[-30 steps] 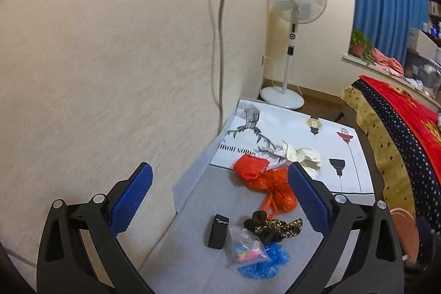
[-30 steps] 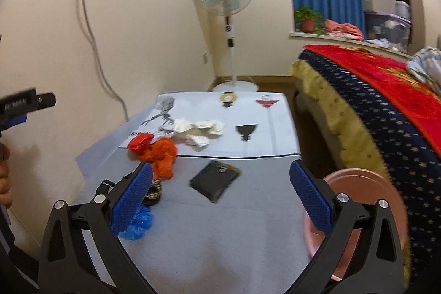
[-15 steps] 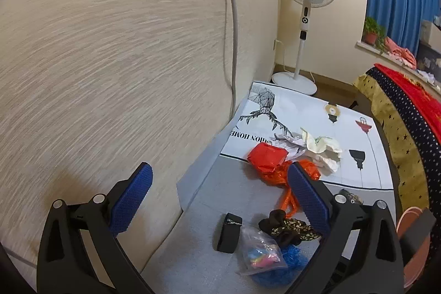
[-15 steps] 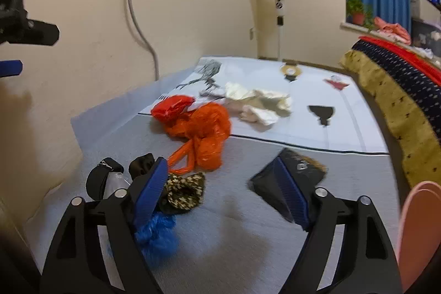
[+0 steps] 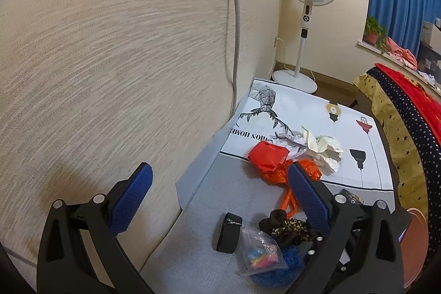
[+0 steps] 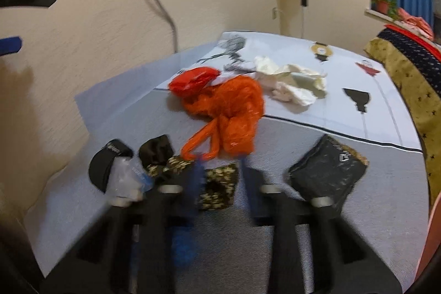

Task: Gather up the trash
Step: 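Close the left tool on the orange plastic bag and lift it, then carry the orange bag over the pink wastebasket and open the left tool, then move both tools back toward the table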

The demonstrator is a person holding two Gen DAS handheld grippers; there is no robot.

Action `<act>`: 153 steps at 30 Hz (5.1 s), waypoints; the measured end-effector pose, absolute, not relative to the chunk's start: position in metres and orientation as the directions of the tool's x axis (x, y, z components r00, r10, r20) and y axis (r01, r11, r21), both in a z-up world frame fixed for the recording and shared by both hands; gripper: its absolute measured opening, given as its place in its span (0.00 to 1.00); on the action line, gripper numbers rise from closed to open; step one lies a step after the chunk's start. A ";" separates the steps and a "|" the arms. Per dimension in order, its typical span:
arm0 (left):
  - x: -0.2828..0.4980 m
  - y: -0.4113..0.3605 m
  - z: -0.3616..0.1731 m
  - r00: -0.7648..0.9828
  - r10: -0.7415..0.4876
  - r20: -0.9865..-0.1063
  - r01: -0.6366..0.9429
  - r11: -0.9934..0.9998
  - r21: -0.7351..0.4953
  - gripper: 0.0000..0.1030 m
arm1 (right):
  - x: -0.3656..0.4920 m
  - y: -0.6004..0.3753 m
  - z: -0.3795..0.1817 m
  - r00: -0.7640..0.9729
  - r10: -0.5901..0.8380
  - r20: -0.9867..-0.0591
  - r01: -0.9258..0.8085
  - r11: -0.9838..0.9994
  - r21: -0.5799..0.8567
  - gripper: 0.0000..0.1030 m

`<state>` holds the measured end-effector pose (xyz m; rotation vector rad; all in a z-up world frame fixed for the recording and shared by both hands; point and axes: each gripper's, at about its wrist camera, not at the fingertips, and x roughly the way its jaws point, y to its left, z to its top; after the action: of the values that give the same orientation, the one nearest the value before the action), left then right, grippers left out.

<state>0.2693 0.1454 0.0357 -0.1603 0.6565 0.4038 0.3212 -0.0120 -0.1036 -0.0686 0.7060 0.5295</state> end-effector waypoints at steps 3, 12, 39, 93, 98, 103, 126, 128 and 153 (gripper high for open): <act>0.269 0.145 0.035 0.717 0.319 -0.620 -0.415 0.910 -0.011 0.92 | 0.312 -0.010 -0.098 0.667 0.441 -0.600 -0.499 0.863 0.079 0.02; 0.264 0.143 0.037 0.751 0.299 -0.588 -0.390 0.920 -0.031 0.92 | 0.278 -0.036 -0.023 0.753 0.452 -0.478 -0.494 0.868 0.042 0.02; 0.371 0.036 -0.052 0.844 0.127 -0.521 -0.198 0.977 -0.082 0.92 | 0.191 -0.259 0.048 0.859 0.109 -0.499 -0.143 0.989 -0.029 0.02; 0.204 -0.168 0.060 0.750 -0.444 -0.490 0.432 0.890 -0.145 0.21 | 0.170 -0.365 0.059 0.866 0.012 -0.500 0.029 0.997 0.076 0.03; 0.218 -0.175 0.052 0.739 -0.440 -0.510 0.430 0.891 -0.146 0.21 | 0.192 -0.377 0.047 0.844 -0.047 -0.533 0.087 0.995 0.049 0.03; 0.236 -0.173 0.046 0.739 -0.424 -0.524 0.406 0.900 -0.155 0.21 | 0.212 -0.381 0.038 0.821 -0.110 -0.560 0.142 0.990 0.013 0.13; 0.263 -0.251 0.012 0.634 -0.500 -0.590 0.490 0.850 -0.194 0.24 | 0.169 -0.410 0.076 0.823 -0.318 -0.471 0.319 0.944 -0.080 0.89; 0.264 -0.260 0.012 0.639 -0.490 -0.593 0.482 0.856 -0.188 0.37 | 0.168 -0.415 0.077 0.820 -0.323 -0.472 0.330 0.941 -0.070 0.89; 0.223 -0.044 0.081 0.865 0.041 -0.500 -0.023 0.999 0.043 0.92 | 0.184 -0.369 0.074 0.875 -0.044 -0.481 0.134 0.979 0.152 0.94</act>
<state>0.2234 -0.0445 0.0806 0.0362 0.5250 0.0336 0.1842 -0.3689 0.0735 0.1837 0.4966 -0.0934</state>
